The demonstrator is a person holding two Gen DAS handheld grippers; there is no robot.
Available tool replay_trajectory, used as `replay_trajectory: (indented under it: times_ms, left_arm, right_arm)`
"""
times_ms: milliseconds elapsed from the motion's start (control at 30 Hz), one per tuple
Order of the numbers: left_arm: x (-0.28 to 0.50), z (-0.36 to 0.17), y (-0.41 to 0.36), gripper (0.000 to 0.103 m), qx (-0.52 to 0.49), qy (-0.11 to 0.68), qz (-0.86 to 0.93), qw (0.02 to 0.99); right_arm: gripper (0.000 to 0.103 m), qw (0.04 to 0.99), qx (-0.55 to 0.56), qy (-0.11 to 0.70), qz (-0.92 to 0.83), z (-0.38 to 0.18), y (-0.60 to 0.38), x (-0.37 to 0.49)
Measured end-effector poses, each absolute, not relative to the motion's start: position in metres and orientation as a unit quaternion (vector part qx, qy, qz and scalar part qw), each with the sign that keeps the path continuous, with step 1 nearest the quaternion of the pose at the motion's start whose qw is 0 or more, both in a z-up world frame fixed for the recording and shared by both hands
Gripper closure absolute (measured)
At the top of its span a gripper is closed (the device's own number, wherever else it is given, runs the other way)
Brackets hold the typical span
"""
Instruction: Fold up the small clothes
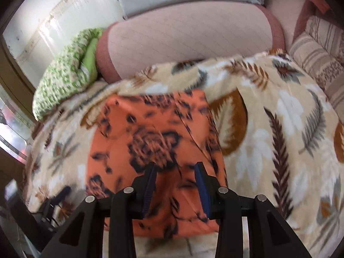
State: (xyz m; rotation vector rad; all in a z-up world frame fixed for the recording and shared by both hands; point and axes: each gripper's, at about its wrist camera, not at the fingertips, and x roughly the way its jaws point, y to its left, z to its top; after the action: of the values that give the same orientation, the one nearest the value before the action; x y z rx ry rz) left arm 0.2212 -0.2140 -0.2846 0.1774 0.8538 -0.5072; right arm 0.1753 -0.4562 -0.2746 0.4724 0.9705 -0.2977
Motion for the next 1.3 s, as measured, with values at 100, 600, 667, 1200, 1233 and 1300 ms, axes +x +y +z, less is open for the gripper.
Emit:
replay_trajectory:
  times_ms: [100, 600, 667, 1200, 1233, 1300]
  left_arm:
    - [0.221, -0.286, -0.214, 0.016, 0.084, 0.411, -0.247, 0.873]
    - [0.222, -0.285, -0.214, 0.016, 0.084, 0.409, -0.245, 0.875]
    - [0.222, -0.283, -0.213, 0.016, 0.081, 0.407, -0.243, 0.877]
    - [0.231, -0.285, -0.21, 0.016, 0.076, 0.408, -0.239, 0.878]
    - [0.232, -0.285, -0.21, 0.016, 0.073, 0.409, -0.241, 0.877]
    - [0.233, -0.285, -0.209, 0.016, 0.07, 0.412, -0.241, 0.876]
  right_arm:
    - [0.062, 0.813, 0.25, 0.503, -0.154, -0.32, -0.466, 0.18]
    - [0.059, 0.821, 0.227, 0.498, -0.16, -0.31, -0.46, 0.18]
    - [0.058, 0.828, 0.224, 0.491, -0.152, -0.29, -0.457, 0.185]
    - [0.055, 0.826, 0.148, 0.541, -0.05, -0.309, -0.395, 0.356]
    - [0.053, 0.835, 0.145, 0.528, -0.05, -0.311, -0.395, 0.357]
    - [0.053, 0.838, 0.151, 0.522, -0.049, -0.308, -0.396, 0.354]
